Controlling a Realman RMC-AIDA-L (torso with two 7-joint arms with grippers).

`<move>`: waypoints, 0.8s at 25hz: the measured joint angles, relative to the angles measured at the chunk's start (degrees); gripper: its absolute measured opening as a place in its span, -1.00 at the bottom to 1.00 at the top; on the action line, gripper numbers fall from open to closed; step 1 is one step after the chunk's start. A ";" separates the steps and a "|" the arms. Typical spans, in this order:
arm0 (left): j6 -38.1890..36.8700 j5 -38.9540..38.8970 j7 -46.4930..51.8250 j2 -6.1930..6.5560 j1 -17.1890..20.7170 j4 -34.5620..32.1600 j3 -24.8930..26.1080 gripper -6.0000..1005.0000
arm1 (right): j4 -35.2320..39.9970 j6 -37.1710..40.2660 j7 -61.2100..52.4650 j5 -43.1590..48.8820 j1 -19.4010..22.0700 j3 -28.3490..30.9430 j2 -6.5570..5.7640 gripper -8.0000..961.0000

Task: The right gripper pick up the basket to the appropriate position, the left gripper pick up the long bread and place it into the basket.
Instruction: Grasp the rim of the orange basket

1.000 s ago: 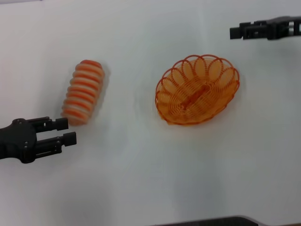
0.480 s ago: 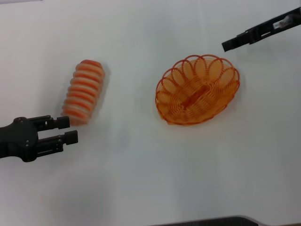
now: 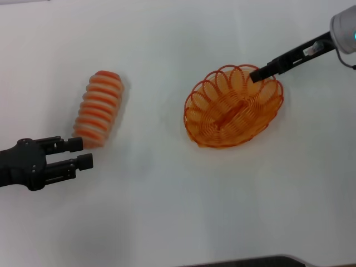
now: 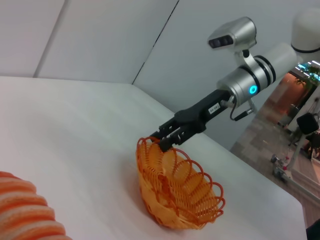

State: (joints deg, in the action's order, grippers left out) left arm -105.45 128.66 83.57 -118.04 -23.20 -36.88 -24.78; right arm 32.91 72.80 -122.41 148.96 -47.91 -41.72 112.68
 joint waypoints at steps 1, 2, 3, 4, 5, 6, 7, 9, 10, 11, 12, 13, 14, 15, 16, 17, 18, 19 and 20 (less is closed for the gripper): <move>0.00 0.00 0.01 -0.03 0.00 0.03 0.00 0.19 | -0.35 -0.23 -0.13 0.00 -0.03 -0.40 0.04 0.18; 0.03 0.01 0.01 -0.07 0.00 0.06 0.00 0.19 | -0.79 -0.56 -0.35 0.02 -0.06 -1.00 0.08 0.18; 0.03 0.01 0.00 -0.08 -0.01 0.06 0.00 0.19 | -0.97 -0.69 -0.47 0.03 -0.06 -1.28 0.10 0.17; 0.06 0.01 0.01 -0.10 -0.04 0.06 0.00 0.19 | -1.14 -0.57 -0.65 0.05 -0.07 -1.61 0.17 0.17; 0.06 0.01 0.01 -0.10 -0.04 0.06 0.00 0.19 | -1.14 -0.57 -0.65 0.05 -0.07 -1.61 0.17 0.16; 0.07 0.01 0.01 -0.10 -0.04 0.06 0.00 0.19 | -1.13 -0.26 -0.73 0.05 -0.05 -1.67 0.19 0.16; 0.07 0.01 0.01 -0.10 -0.06 0.06 0.00 0.19 | -1.13 -0.09 -0.76 0.06 -0.01 -1.67 0.20 0.15; 0.08 0.01 0.01 -0.10 -0.14 0.06 0.00 0.19 | -1.11 0.32 -0.93 0.08 0.15 -1.69 0.10 0.15; 0.10 0.01 0.01 -0.10 -0.20 0.06 0.00 0.19 | -1.09 0.40 -1.02 0.09 0.22 -1.69 -0.01 0.14; 0.12 0.01 0.01 -0.09 -0.28 0.06 0.00 0.19 | -1.06 0.58 -1.07 0.10 0.31 -1.69 -0.07 0.07; 0.14 0.01 0.01 -0.09 -0.31 0.06 0.00 0.19 | -1.04 0.82 -1.07 0.10 0.38 -1.70 -0.11 0.00; 0.16 0.01 0.01 -0.09 -0.36 0.06 0.00 0.19 | -0.99 1.09 -1.03 0.11 0.42 -1.70 -0.11 -0.07; 0.22 0.01 0.01 -0.08 -0.40 0.06 0.00 0.19 | -0.92 1.40 -0.93 0.10 0.46 -1.71 -0.11 -0.14; 0.30 0.01 0.01 -0.08 -0.45 0.06 0.00 0.19 | -0.90 1.61 -0.77 0.11 0.53 -1.70 -0.12 -0.21; 0.37 0.01 0.01 -0.08 -0.49 0.06 0.00 0.19 | -0.87 1.77 -0.64 0.09 0.62 -1.70 -0.13 -0.28; 0.50 0.01 0.01 -0.08 -0.62 0.06 0.00 0.19 | -0.86 1.83 -0.58 0.05 0.75 -1.66 -0.13 -0.37; 0.50 0.01 0.01 -0.08 -0.62 0.06 0.00 0.19 | -0.78 2.00 -0.51 -0.20 0.95 -1.49 -0.14 -0.46; 0.58 0.01 0.01 -0.08 -0.67 0.06 -0.01 0.19 | -0.71 2.13 -0.46 -0.47 1.14 -1.31 -0.14 -0.56; 0.68 0.01 0.01 -0.08 -0.73 0.06 0.00 0.19 | -0.58 2.30 -0.38 -1.33 1.46 -1.03 -0.14 -0.65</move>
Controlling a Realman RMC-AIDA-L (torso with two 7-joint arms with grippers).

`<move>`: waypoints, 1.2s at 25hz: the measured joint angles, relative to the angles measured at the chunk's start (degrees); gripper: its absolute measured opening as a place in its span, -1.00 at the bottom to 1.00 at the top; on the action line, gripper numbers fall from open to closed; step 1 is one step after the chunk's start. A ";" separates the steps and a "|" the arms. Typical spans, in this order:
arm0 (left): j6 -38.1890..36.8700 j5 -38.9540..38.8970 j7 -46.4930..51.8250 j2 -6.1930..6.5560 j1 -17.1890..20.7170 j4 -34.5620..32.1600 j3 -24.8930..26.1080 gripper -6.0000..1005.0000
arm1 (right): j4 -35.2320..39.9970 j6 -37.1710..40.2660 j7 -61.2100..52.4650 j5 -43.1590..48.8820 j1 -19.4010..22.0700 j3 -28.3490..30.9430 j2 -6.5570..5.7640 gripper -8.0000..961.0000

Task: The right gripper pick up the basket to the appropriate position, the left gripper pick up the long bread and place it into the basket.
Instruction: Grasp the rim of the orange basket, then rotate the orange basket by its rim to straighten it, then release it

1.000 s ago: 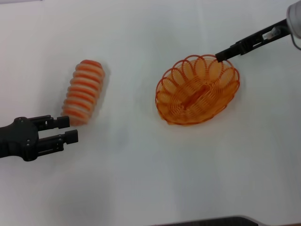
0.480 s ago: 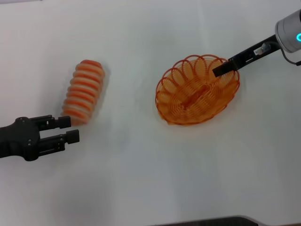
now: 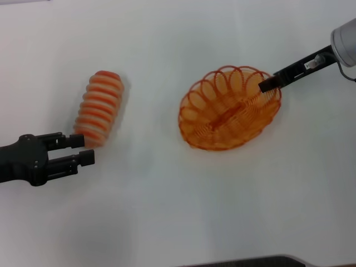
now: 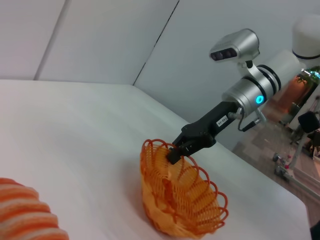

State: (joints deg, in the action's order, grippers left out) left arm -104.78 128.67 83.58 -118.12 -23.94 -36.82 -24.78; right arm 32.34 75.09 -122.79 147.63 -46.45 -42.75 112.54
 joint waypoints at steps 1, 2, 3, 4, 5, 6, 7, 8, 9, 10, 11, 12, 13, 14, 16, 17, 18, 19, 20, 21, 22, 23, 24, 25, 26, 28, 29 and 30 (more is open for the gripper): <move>0.20 0.00 0.00 0.00 -0.07 0.00 0.16 0.19 | 0.10 0.28 0.07 -1.01 0.38 0.16 0.01 -0.74; 0.32 -0.02 0.00 0.00 -0.11 0.00 0.30 0.19 | 0.15 0.64 0.12 -2.13 0.79 0.28 0.04 -0.76; 0.46 -0.10 0.00 0.00 -0.16 0.00 0.55 0.19 | 0.18 1.15 0.14 -3.47 1.28 0.40 0.06 -0.77; 0.53 -0.20 0.00 0.00 -0.17 0.00 0.88 0.19 | 0.20 1.62 0.15 -4.56 1.67 0.54 0.09 -0.79; 0.56 -0.25 0.00 0.00 -0.17 0.00 1.07 0.19 | 0.24 2.31 0.16 -5.86 2.20 0.77 0.14 -0.79; 0.60 -0.26 0.00 0.00 -0.16 0.00 1.21 0.19 | 0.26 2.89 0.16 -7.36 2.75 0.97 0.17 -0.79; 0.67 -0.27 -0.01 0.01 -0.17 0.00 1.26 0.19 | 0.28 3.61 0.17 -9.38 3.52 1.22 0.20 -0.79; 0.75 -0.28 0.00 0.02 -0.20 0.00 1.28 0.19 | 0.32 4.27 0.18 -11.68 4.36 1.36 0.25 -0.79; 0.83 -0.29 0.00 0.04 -0.25 0.00 1.28 0.19 | 0.36 4.69 0.20 -13.75 5.21 1.45 0.32 -0.79; 0.86 -0.30 0.00 0.08 -0.33 0.00 1.31 0.19 | 0.41 5.10 0.26 -16.21 6.32 1.57 0.47 -0.79; 0.86 -0.31 0.00 0.13 -0.38 0.00 1.36 0.19 | 0.45 5.14 0.29 -17.91 7.20 1.69 0.60 -0.79; 0.86 -0.31 0.00 0.14 -0.42 0.00 1.42 0.19 | 0.47 5.13 0.30 -19.59 7.98 1.84 0.74 -0.79; 0.87 -0.32 0.00 0.16 -0.46 0.00 1.51 0.19 | 0.47 4.97 0.24 -21.17 8.93 2.03 0.95 -0.79; 0.87 -0.33 0.00 0.17 -0.53 0.00 1.60 0.19 | 0.36 4.68 0.05 -22.66 9.65 2.17 1.15 -0.79; 0.89 -0.35 0.00 0.26 -0.71 0.00 1.72 0.19 | -0.06 4.09 -0.68 -24.42 10.52 2.49 1.88 -0.79; 0.89 -0.36 0.00 0.29 -0.90 0.00 1.75 0.19 | -0.20 3.47 -1.35 -24.73 10.83 2.68 2.47 -0.79; 0.90 -0.36 0.00 0.31 -1.03 0.00 1.76 0.19 | -0.24 2.83 -2.12 -24.92 11.10 2.86 3.11 -0.79; 0.92 -0.36 0.00 0.34 -1.19 0.00 1.79 0.19 | -0.26 1.92 -2.84 -24.99 11.38 2.94 3.76 -0.79; 0.97 -0.36 0.00 0.34 -1.36 0.00 1.82 0.19 | -0.36 0.97 -3.44 -25.04 11.70 3.01 4.46 -0.79; 1.00 -0.36 0.00 0.34 -1.44 0.00 1.83 0.19 | -0.57 -0.23 -3.94 -25.10 12.00 3.08 5.09 -0.78; 1.03 -0.36 0.00 0.35 -1.51 -0.01 1.83 0.19 | -0.92 -1.27 -4.29 -25.20 12.22 3.24 5.63 -0.77; 1.04 -0.36 0.00 0.35 -1.55 0.00 1.83 0.19 | -1.30 -2.12 -4.59 -25.30 12.37 3.45 6.00 -0.76; 1.07 -0.36 0.00 0.35 -1.56 0.00 1.84 0.19 | -1.84 -2.74 -4.77 -25.40 12.48 3.77 6.20 -0.75; 1.07 -0.36 0.00 0.33 -1.56 0.00 1.84 0.19 | -2.47 -3.09 -4.88 -25.46 12.55 4.14 6.34 -0.74; 1.08 -0.36 0.00 0.31 -1.56 0.00 1.85 0.19 | -3.06 -3.29 -4.92 -25.49 12.59 4.61 6.39 -0.73; 1.12 -0.36 0.00 0.31 -1.55 0.00 1.85 0.19 | -3.94 -3.70 -4.95 -25.49 12.82 5.26 6.41 -0.71; 1.14 -0.36 0.00 0.30 -1.53 0.00 1.85 0.19 | -4.16 -4.04 -4.96 -25.47 12.97 5.51 6.40 -0.70; 1.19 -0.36 0.00 0.30 -1.47 -0.01 1.85 0.19 | -4.26 -4.28 -5.04 -25.39 13.07 5.45 6.40 -0.69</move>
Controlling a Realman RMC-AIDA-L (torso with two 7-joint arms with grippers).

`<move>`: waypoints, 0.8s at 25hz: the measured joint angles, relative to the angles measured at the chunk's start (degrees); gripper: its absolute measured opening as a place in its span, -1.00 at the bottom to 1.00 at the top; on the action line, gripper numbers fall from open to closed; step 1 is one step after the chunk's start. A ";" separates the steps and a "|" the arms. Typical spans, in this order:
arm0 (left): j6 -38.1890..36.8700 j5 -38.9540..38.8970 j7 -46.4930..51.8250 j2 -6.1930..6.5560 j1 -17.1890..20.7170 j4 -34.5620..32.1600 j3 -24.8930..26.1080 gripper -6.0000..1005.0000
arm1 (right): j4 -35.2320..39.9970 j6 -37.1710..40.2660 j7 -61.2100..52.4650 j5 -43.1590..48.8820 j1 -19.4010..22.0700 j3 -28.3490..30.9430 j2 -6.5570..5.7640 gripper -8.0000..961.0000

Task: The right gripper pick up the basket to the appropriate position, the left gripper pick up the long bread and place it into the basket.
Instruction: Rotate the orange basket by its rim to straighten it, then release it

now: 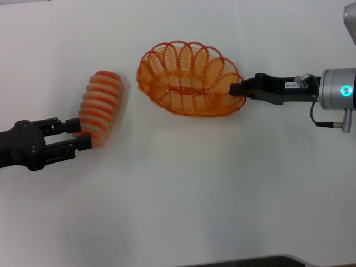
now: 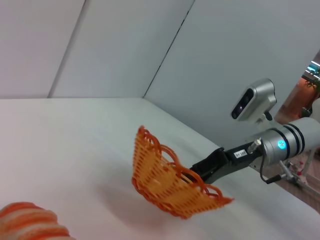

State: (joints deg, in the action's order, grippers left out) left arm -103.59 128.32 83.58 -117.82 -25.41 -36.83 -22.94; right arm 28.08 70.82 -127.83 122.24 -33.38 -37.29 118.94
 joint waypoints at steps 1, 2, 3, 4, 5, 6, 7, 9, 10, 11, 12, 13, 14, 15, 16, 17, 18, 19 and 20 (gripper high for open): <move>0.02 0.00 0.00 -0.01 0.03 0.00 0.00 0.19 | -0.04 -0.23 -0.09 0.10 0.08 -0.12 -0.02 -0.68; 0.04 0.00 0.00 -0.01 0.05 0.00 0.00 0.19 | -0.07 -0.37 -0.23 0.23 0.15 -0.25 -0.03 -0.66; 0.13 0.00 0.00 -0.03 0.06 0.00 0.00 0.19 | -0.15 -0.45 -0.34 0.31 0.21 -0.32 -0.07 -0.65; 0.21 0.00 0.00 -0.05 0.06 0.00 0.00 0.19 | -0.26 -0.48 -0.43 0.35 0.23 -0.32 -0.11 -0.64; 0.32 0.00 0.00 -0.08 0.05 0.00 0.00 0.19 | -0.44 -0.50 -0.47 0.36 0.24 -0.29 -0.17 -0.63; 0.38 0.00 0.00 -0.10 0.02 0.00 0.00 0.19 | -0.54 -0.52 -0.48 0.36 0.24 -0.23 -0.23 -0.62; 0.43 0.00 0.00 -0.12 -0.02 0.00 0.00 0.19 | -0.66 -0.54 -0.49 0.37 0.25 -0.14 -0.27 -0.61; 0.45 0.00 0.00 -0.12 -0.11 0.00 0.00 0.19 | -0.70 -0.59 -0.49 0.37 0.28 0.01 -0.25 -0.59; 0.46 0.00 0.00 -0.12 -0.15 0.00 -0.01 0.19 | -0.71 -0.60 -0.49 0.37 0.30 0.03 -0.18 -0.58; 0.46 0.00 0.00 -0.12 -0.16 0.00 -0.01 0.19 | -0.76 -0.61 -0.49 0.36 0.33 0.05 -0.12 -0.57; 0.46 0.00 0.00 -0.12 -0.19 0.00 0.00 0.19 | -0.84 -0.58 -0.50 0.33 0.35 0.06 -0.07 -0.56; 0.46 0.00 0.00 -0.12 -0.19 0.00 -0.01 0.19 | -0.97 -0.46 -0.50 0.19 0.40 0.10 -0.04 -0.55; 0.45 0.00 0.01 -0.12 -0.19 0.00 -0.01 0.19 | -1.08 -0.29 -0.49 -0.05 0.47 0.17 -0.01 -0.54; 0.46 0.00 0.03 -0.12 -0.19 0.00 0.00 0.19 | -1.16 -0.09 -0.39 -0.34 0.63 0.23 -0.01 -0.46; 0.46 0.00 0.05 -0.13 -0.19 0.00 -0.01 0.19 | -1.11 0.05 -0.18 -0.77 0.97 0.30 0.00 -0.37; 0.46 0.00 0.06 -0.13 -0.19 0.00 0.00 0.19 | -0.92 0.13 0.06 -1.13 1.32 0.39 0.00 -0.29; 0.46 0.00 0.08 -0.13 -0.18 0.00 0.03 0.19 | -0.63 0.11 0.39 -1.39 1.76 0.52 -0.01 -0.21; 0.46 0.00 0.10 -0.13 -0.19 0.00 0.04 0.19 | -0.22 0.05 0.93 -1.53 2.33 0.84 -0.05 -0.13; 0.46 0.00 0.16 -0.13 -0.21 0.00 0.07 0.19 | 0.35 -0.12 1.69 -1.70 2.98 1.44 -0.17 -0.04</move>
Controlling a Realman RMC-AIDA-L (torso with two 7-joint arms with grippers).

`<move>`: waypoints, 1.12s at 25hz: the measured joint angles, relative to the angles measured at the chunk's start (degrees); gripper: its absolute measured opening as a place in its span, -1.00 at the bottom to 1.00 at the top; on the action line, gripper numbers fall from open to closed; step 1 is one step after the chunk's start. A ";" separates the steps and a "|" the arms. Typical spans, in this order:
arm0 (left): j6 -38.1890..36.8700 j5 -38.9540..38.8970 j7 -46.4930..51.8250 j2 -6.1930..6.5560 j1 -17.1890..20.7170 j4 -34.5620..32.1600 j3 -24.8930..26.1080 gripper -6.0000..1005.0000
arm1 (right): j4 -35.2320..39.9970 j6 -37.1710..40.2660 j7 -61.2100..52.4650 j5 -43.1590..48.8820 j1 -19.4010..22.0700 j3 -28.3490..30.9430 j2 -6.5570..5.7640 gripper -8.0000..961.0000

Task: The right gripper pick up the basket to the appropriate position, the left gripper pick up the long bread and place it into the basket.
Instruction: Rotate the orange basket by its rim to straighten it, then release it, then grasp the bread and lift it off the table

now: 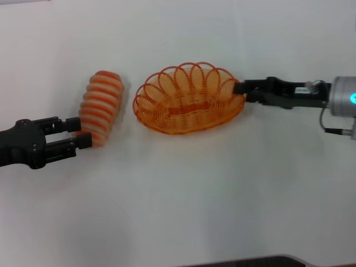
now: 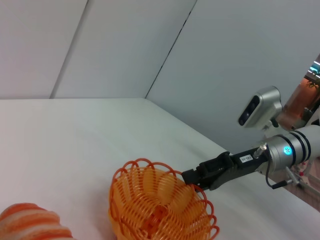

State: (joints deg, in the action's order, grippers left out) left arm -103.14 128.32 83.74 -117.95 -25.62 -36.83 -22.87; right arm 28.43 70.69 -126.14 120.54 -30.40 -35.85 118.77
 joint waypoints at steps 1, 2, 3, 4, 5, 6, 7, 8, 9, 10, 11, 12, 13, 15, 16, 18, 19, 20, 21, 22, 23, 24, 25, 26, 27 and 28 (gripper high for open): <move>-0.02 -0.01 0.08 0.01 -0.07 0.00 0.02 0.19 | 0.46 -0.10 1.07 -0.35 0.62 0.83 -0.09 0.01; -0.04 -0.06 0.15 0.03 -0.10 0.00 0.01 0.19 | 0.93 -0.16 2.38 -0.89 1.35 1.90 -0.20 0.07; -0.10 -0.17 0.21 0.09 -0.15 0.00 0.02 0.19 | 1.63 -0.18 5.17 -1.99 2.23 3.38 -0.34 0.13; -0.17 -0.27 0.28 0.10 -0.23 0.00 0.01 0.19 | 2.10 0.10 8.26 -3.32 3.07 4.64 -0.43 0.19; -0.19 -0.32 0.32 0.13 -0.29 0.00 0.02 0.19 | 2.45 0.74 12.18 -5.20 3.92 5.86 -0.53 0.24; -0.17 -0.34 0.35 0.15 -0.37 0.00 0.02 0.19 | 2.56 2.19 16.71 -6.97 4.69 6.63 -0.69 0.24; -0.11 -0.34 0.38 0.16 -0.44 0.00 0.02 0.19 | 2.56 4.69 21.20 -9.09 5.50 7.22 -0.94 0.24; -0.08 -0.36 0.41 0.16 -0.52 0.00 0.02 0.19 | 2.40 7.77 25.87 -11.22 6.24 7.61 -1.21 0.24; -0.07 -0.36 0.46 0.17 -0.60 0.00 0.01 0.19 | 2.32 11.35 29.59 -12.83 6.93 7.87 -1.46 0.24; -0.07 -0.37 0.52 0.18 -0.69 0.00 0.02 0.19 | 2.29 14.97 32.93 -14.18 7.55 8.12 -1.64 0.23; -0.06 -0.37 0.58 0.21 -0.77 0.00 0.02 0.19 | 2.29 17.60 35.36 -15.03 8.08 8.34 -1.68 0.23; -0.06 -0.38 0.68 0.24 -0.87 0.00 0.02 0.19 | 2.39 20.74 37.91 -15.48 8.58 8.61 -1.71 0.23; -0.05 -0.39 0.81 0.26 -0.96 0.00 0.01 0.19 | 2.48 23.29 40.32 -15.75 9.02 8.76 -1.74 0.23; -0.05 -0.41 1.13 0.31 -1.18 0.00 0.02 0.19 | 2.56 26.63 43.80 -15.20 9.77 8.53 -1.85 0.23; -0.04 -0.42 1.24 0.33 -1.26 0.00 0.02 0.19 | 2.56 27.97 45.35 -14.37 10.19 8.34 -1.91 0.22; -0.01 -0.43 1.33 0.36 -1.37 0.00 0.01 0.19 | 2.59 28.78 47.35 -12.06 10.78 8.23 -1.88 0.22; 0.01 -0.44 1.35 0.37 -1.42 0.00 0.02 0.19 | 2.59 29.02 48.43 -10.82 11.03 8.22 -1.76 0.22; 0.07 -0.45 1.37 0.41 -1.43 0.00 0.01 0.19 | 2.61 29.25 49.93 -9.21 11.38 8.22 -1.56 0.22; 0.15 -0.45 1.39 0.42 -1.46 0.00 0.01 0.19 | 2.63 29.39 51.35 -7.77 11.67 8.23 -1.36 0.22; 0.22 -0.45 1.42 0.43 -1.49 0.00 0.01 0.19 | 2.65 29.41 52.89 -6.43 11.98 8.28 -1.11 0.22; 0.28 -0.45 1.45 0.43 -1.51 0.00 0.02 0.19 | 2.66 29.40 54.31 -5.54 12.29 8.36 -0.80 0.22; 0.34 -0.45 1.49 0.44 -1.53 0.00 0.02 0.19 | 2.67 29.30 56.48 -4.66 12.91 8.48 -0.20 0.22; 0.45 -0.45 1.53 0.44 -1.53 0.00 0.02 0.19 | 2.67 29.30 56.48 -4.66 12.91 8.48 -0.20 0.22; 0.58 -0.45 1.58 0.44 -1.54 0.00 0.01 0.19 | 2.67 29.27 57.48 -4.57 13.26 8.56 0.07 0.22; 0.84 -0.45 1.69 0.44 -1.54 0.00 0.01 0.19 | 2.68 29.27 58.10 -4.56 13.50 8.64 0.20 0.22; 1.03 -0.45 1.77 0.44 -1.54 0.00 0.01 0.19 | 2.64 29.28 58.63 -4.56 13.69 8.80 0.34 0.22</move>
State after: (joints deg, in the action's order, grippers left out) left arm -102.11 127.88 85.51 -117.51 -27.16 -36.83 -22.85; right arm 31.06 99.97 -67.50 115.98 -16.70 -27.06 119.11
